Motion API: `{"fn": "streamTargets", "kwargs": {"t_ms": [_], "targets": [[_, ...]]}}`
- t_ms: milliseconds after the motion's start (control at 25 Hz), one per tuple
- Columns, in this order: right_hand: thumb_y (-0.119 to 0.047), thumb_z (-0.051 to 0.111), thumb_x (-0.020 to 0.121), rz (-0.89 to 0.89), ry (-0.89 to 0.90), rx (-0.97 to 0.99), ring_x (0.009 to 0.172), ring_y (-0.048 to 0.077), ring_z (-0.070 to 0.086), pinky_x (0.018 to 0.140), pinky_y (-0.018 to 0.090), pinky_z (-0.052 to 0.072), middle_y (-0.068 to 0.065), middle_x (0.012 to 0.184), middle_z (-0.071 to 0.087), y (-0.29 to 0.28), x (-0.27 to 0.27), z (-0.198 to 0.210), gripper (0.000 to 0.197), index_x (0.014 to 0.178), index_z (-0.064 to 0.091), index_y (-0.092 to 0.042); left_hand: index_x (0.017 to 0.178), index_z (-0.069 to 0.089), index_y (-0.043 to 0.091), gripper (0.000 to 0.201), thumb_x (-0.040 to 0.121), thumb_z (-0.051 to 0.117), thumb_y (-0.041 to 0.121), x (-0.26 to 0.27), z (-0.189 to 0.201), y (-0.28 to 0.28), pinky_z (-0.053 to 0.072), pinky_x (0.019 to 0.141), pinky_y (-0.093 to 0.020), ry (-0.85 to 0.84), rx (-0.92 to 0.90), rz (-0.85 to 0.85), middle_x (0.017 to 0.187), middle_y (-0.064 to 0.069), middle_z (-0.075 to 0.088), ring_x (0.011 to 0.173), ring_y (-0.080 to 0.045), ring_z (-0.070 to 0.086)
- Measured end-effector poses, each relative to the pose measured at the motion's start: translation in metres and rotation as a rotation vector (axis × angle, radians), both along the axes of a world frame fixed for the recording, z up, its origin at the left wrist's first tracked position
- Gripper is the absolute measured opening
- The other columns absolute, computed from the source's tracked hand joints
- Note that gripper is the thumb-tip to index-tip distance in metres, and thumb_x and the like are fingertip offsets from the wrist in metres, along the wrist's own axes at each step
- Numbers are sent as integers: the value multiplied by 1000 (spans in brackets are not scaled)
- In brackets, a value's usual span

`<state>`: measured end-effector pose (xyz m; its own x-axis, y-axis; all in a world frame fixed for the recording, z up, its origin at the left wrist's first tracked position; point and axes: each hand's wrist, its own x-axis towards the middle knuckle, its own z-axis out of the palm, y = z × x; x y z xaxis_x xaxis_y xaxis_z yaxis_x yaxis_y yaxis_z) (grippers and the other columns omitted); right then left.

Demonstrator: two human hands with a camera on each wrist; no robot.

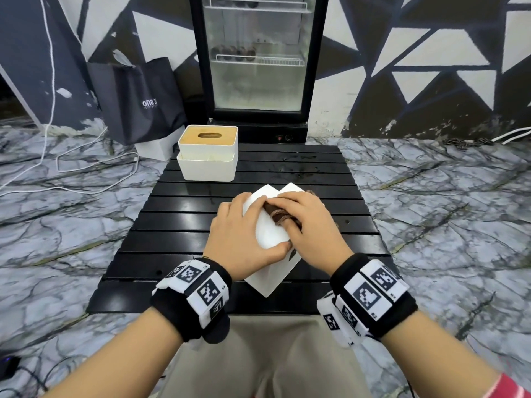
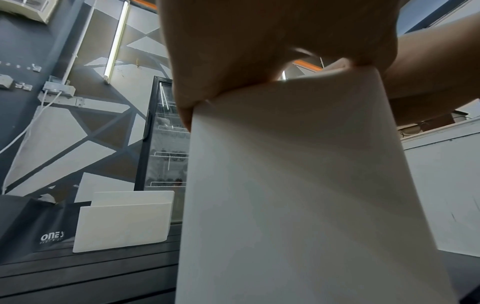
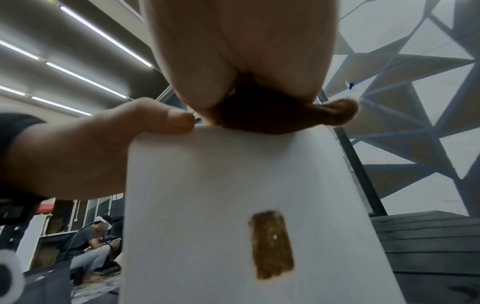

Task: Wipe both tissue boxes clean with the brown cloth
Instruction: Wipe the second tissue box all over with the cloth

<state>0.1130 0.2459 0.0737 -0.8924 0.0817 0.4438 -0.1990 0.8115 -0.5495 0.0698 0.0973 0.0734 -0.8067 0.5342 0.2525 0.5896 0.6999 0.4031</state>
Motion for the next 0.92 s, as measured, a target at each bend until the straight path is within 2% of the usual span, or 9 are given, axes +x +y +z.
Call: {"fn": "streamTargets", "kwargs": {"t_ms": [120,360,480,600,720,840,920], "targets": [[-8,46,84,18,-20,-17,112,15,43,98,26,32,-3,118,56,5,0,1,41,120,58,-24,140,29,32,102,50,29,78,0,1,0,27,104,-34,-20,-16,-4,143,2,28,125,-23,28],[-2,44,89,-96,-68,-64,116,20,42,100,37,36,-1,121,54,28,-14,3,40,119,58,-23,143,23,29,109,46,25,79,2,7,1,26,107,-34,-61,-138,16,147,3,21,129,-22,24],[-3,43,90,-62,-118,-124,116,21,43,101,34,36,1,122,52,38,-17,9,39,121,57,-23,141,23,30,106,46,33,75,3,19,8,24,106,-36,-122,-194,49,143,2,23,129,-25,26],[-6,43,92,-135,-151,-264,115,18,48,100,26,36,3,121,55,50,-14,15,36,121,57,-22,144,17,32,100,55,44,69,2,31,21,14,113,-44,-160,-316,59,149,-6,18,138,-28,15],[-7,44,91,-208,-148,-407,111,17,53,99,28,40,4,119,59,61,-8,13,34,119,58,-22,147,6,36,96,70,48,76,0,31,35,1,115,-52,-127,-415,69,157,-11,4,144,-33,1],[-8,45,92,-229,-123,-485,105,13,55,92,22,40,3,115,62,64,2,9,31,117,59,-19,146,8,39,90,74,45,76,-2,29,47,5,112,-56,-84,-415,94,154,-14,12,141,-35,11],[-9,46,92,-245,-111,-512,101,14,56,90,25,43,2,114,62,67,8,6,29,116,60,-21,144,14,41,82,76,46,72,-1,30,52,12,109,-55,-74,-381,92,146,-11,25,134,-33,22]]}}
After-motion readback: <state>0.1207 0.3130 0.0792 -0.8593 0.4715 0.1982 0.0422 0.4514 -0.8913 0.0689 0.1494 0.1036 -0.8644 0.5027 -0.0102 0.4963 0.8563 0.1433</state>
